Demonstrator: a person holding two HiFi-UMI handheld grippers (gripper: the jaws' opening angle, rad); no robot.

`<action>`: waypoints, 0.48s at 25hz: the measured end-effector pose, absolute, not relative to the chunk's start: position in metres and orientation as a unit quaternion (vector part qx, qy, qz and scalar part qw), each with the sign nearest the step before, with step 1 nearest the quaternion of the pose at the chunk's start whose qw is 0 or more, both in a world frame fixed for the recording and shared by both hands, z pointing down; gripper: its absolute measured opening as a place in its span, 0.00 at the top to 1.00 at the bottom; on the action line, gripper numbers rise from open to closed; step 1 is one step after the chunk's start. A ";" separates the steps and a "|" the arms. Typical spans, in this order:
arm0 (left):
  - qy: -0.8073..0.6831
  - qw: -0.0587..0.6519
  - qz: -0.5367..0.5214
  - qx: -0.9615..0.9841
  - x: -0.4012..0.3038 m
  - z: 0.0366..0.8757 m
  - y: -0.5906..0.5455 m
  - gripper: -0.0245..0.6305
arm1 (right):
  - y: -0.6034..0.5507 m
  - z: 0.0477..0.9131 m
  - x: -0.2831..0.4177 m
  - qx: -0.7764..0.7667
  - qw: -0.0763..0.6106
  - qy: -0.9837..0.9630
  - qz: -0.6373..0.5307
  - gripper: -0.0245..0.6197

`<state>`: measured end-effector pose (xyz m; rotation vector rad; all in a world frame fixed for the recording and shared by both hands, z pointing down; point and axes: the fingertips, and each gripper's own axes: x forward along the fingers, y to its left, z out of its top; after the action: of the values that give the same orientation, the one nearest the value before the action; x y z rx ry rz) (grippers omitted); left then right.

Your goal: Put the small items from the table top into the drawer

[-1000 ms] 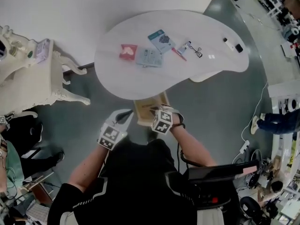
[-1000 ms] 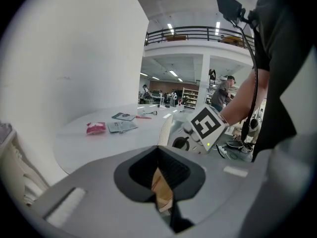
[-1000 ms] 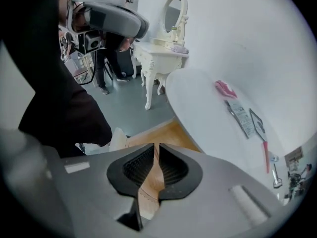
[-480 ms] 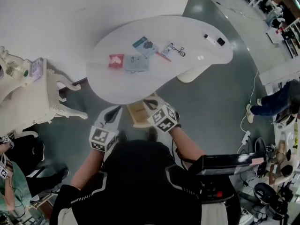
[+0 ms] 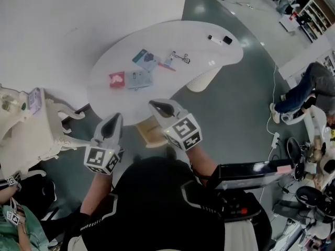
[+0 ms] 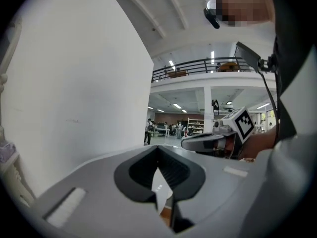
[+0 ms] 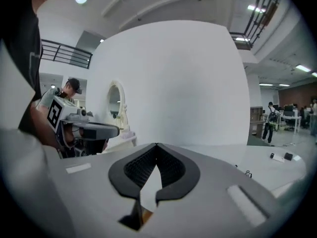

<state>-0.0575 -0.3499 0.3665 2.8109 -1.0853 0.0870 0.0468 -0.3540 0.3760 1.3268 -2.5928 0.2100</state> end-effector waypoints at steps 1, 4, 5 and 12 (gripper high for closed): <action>-0.352 0.065 0.021 0.934 -0.056 0.359 -0.350 0.96 | -0.355 0.366 0.049 0.460 0.094 -0.880 0.070 0.96; -0.347 0.052 0.012 0.936 -0.056 0.343 -0.352 0.96 | -0.354 0.348 0.055 0.478 0.070 -0.874 0.056 0.96; -0.349 0.045 0.012 0.936 -0.057 0.338 -0.352 0.96 | -0.353 0.345 0.056 0.481 0.066 -0.873 0.054 0.96; -0.345 0.029 0.000 0.938 -0.053 0.320 -0.349 0.96 | -0.353 0.335 0.056 0.488 0.059 -0.870 0.045 0.96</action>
<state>-0.0531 -0.3486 0.3203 2.8937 -1.0635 -0.0007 0.0555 -0.3528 0.3351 1.4781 -2.6336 0.1365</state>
